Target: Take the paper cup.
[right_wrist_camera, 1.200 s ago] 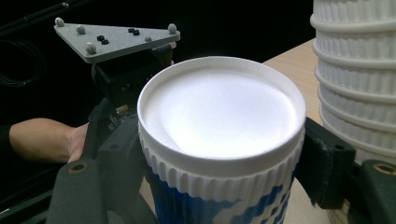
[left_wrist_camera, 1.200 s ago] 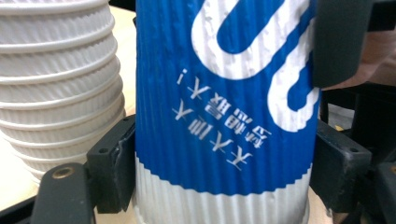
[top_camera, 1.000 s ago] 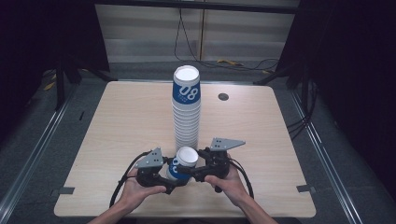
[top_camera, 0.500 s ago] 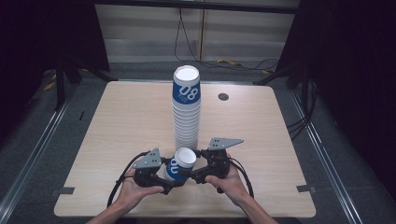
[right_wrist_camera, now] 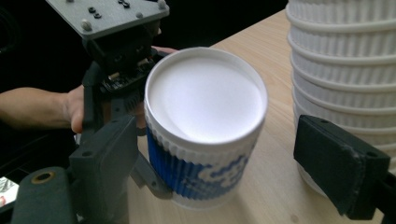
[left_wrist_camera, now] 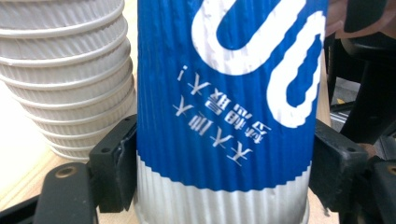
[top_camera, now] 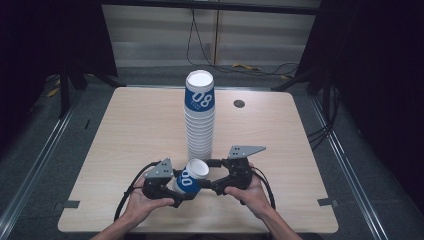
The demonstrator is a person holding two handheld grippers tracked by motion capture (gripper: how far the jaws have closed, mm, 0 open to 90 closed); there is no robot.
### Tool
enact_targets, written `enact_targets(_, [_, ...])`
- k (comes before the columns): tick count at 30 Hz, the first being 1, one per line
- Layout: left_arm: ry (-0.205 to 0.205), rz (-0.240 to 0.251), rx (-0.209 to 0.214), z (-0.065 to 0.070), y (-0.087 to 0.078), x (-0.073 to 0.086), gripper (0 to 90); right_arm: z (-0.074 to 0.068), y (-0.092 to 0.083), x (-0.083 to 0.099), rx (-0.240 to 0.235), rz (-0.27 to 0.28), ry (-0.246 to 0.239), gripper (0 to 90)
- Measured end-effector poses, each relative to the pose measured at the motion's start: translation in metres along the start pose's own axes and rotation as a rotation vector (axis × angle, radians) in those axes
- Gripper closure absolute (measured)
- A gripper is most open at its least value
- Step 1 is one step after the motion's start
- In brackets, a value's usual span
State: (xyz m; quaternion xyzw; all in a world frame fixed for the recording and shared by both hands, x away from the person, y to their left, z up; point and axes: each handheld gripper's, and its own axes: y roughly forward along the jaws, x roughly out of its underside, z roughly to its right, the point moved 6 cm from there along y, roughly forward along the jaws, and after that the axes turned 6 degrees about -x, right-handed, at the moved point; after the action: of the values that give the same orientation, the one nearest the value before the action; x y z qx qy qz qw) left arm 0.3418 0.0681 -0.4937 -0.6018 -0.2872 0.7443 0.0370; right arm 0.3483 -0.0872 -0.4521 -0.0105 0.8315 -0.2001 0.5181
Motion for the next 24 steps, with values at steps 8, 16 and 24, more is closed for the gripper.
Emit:
enact_targets(8, [-0.014,-0.028,-0.007,-0.0045,-0.0079,0.0005,22.9,0.0028,-0.0068,0.0029,0.012,-0.065,0.000,14.5])
enact_targets(16, [0.009,-0.070,-0.014,-0.0045,-0.0098,-0.0001,23.1,0.0024,-0.0097,0.0026,0.021,-0.143,-0.046,14.5])
enact_targets(24, [0.020,-0.107,-0.007,-0.0042,-0.0081,0.0030,23.3,0.0020,-0.0064,0.0049,0.026,-0.208,-0.071,15.9])
